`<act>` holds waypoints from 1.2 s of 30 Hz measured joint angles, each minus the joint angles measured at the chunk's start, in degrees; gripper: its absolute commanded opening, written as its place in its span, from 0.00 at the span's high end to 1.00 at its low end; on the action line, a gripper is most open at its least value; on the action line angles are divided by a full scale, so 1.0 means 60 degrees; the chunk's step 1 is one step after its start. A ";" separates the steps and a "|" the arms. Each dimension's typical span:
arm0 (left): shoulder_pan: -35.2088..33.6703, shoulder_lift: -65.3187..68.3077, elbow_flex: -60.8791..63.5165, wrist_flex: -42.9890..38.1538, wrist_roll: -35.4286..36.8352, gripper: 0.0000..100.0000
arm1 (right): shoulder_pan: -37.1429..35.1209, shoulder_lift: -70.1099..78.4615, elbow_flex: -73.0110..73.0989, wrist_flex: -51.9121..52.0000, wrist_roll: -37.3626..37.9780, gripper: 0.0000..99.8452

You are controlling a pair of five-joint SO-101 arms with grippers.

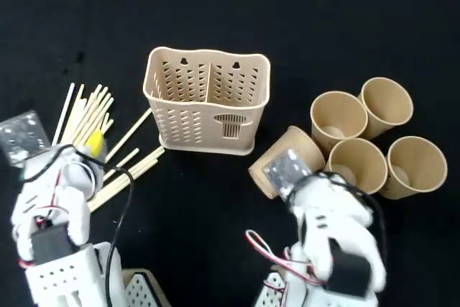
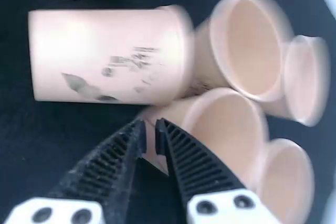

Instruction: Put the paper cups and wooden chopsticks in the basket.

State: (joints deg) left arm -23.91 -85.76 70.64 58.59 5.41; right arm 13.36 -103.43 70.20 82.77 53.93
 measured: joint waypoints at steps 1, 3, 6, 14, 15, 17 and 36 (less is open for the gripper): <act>0.0000 -0.0103 0.0513 -0.0249 -0.0029 0.73 | 0.0410 0.0000 -0.0454 0.0000 0.0220 0.95; 0.0000 -0.0176 0.1407 -0.0659 -0.0264 0.73 | 0.1158 0.0000 -0.1084 0.0000 0.0557 0.94; 0.0000 -0.0249 0.2212 -0.0923 -0.0908 0.73 | 0.2139 0.0029 -0.1553 -0.0249 0.0689 0.94; 0.0000 -0.0322 0.3546 -0.0982 -0.2256 0.73 | 0.3663 0.2784 -0.2432 -0.1612 -0.0615 0.79; 0.0000 -0.0322 0.3560 -0.0982 -0.2403 0.73 | 0.3707 0.3179 -0.2681 -0.1670 -0.0908 0.79; 0.0000 -0.0322 0.3663 -0.0996 -0.2608 0.73 | 0.3751 0.4044 -0.3267 -0.1700 -0.1451 0.79; 0.0000 -0.0322 0.3722 -0.0996 -0.2755 0.73 | 0.3839 1.1282 -0.5524 -0.1846 -0.2476 0.79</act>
State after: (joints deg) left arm -23.91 -87.69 92.97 52.62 -11.12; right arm 36.40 -35.74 37.05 71.69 39.08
